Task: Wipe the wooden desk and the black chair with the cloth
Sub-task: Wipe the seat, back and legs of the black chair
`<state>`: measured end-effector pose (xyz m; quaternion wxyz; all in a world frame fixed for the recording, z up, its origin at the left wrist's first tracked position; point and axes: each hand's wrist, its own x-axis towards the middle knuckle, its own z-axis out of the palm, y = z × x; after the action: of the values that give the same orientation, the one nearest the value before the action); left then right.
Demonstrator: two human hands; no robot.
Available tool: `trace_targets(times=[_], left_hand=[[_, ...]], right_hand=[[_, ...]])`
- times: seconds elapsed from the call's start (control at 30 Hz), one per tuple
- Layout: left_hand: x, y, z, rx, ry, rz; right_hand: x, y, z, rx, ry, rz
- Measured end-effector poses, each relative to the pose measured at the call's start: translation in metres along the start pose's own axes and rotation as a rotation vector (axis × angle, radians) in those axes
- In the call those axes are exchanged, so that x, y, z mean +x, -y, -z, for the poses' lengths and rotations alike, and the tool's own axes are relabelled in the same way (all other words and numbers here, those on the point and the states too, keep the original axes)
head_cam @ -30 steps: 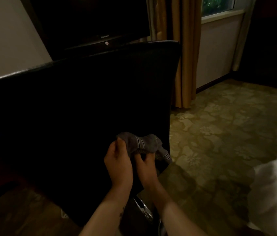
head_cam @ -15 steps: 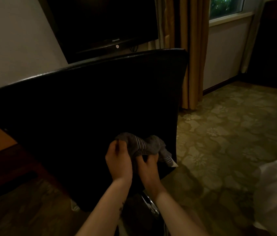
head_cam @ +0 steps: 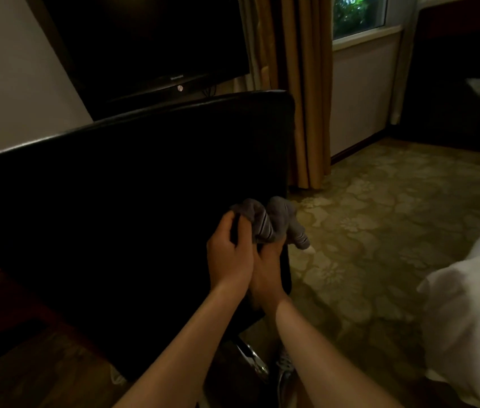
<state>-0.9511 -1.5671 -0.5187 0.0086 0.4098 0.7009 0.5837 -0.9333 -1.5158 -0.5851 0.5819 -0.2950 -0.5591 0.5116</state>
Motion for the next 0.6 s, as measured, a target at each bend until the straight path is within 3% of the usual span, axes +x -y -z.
trace_targets(times=[0.17,0.33,0.6], left_hand=[[0.026,-0.001,-0.009,-0.016,-0.088,-0.065],[0.027,0.004,-0.013,-0.009,-0.14,-0.109],[0.004,0.03,0.002,0.08,-0.139,-0.014]], right_hand=[[0.029,0.01,0.0,-0.053,-0.013,0.1],[0.024,-0.016,-0.007,-0.012,0.005,0.021],[-0.014,-0.032,-0.011,0.033,0.096,-0.173]])
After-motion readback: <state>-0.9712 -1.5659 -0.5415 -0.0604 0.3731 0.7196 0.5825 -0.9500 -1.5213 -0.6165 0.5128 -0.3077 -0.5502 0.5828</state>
